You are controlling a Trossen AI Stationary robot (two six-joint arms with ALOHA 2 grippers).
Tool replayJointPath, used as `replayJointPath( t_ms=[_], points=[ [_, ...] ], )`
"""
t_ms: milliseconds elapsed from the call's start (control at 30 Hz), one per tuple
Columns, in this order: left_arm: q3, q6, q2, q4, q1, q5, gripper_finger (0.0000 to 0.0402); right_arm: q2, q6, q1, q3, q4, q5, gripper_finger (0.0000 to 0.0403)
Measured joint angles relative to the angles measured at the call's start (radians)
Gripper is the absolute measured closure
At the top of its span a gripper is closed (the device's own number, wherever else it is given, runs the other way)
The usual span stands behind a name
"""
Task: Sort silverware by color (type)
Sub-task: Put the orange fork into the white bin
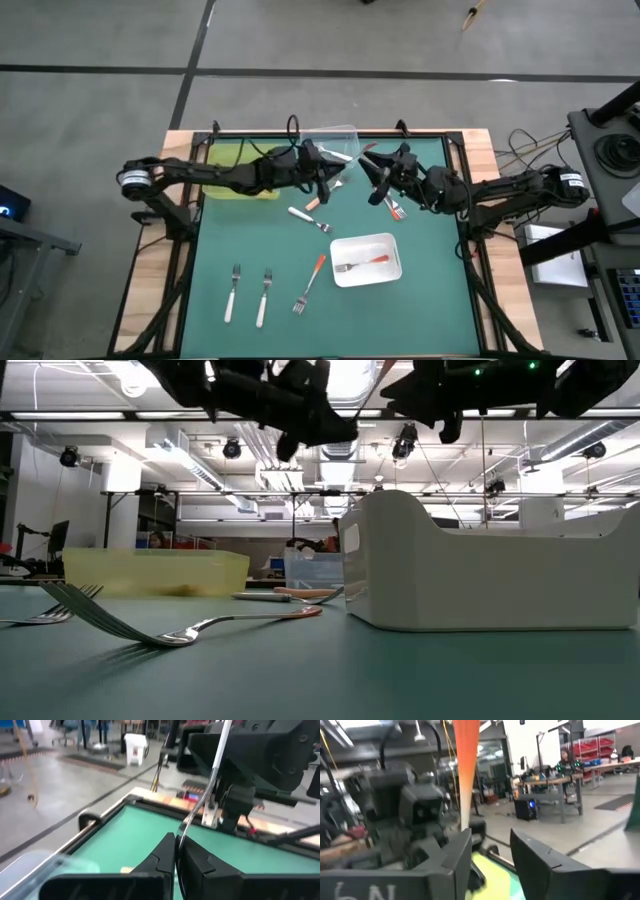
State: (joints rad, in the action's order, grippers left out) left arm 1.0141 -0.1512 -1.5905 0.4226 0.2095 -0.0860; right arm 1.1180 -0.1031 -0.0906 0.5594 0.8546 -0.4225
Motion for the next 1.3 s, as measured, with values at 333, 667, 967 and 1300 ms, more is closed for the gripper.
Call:
replayJointPath(
  t_ms=[333, 667, 967, 1300],
  points=[
    [0.0, -0.072, 0.215, -0.642, 0.064, 0.029, 0.0401, -0.022, 0.268, 0.051, 0.184, -0.617, 0.008, 0.0254],
    [-0.001, -0.3, 0.249, -0.909, 0.092, 0.374, 0.0402, 0.1, 0.696, 0.184, 0.473, -0.895, 0.007, 0.0273],
    [-0.001, -0.456, 0.247, -0.909, 0.09, 0.525, 0.0402, 0.342, 0.725, 0.183, 0.792, -1.22, 0.003, 0.0259],
    [-0.001, -0.57, 0.246, -0.911, 0.09, 0.545, 0.0402, 0.54, 0.754, 0.172, 1.018, -1.412, -0.026, 0.0252]
  ],
)
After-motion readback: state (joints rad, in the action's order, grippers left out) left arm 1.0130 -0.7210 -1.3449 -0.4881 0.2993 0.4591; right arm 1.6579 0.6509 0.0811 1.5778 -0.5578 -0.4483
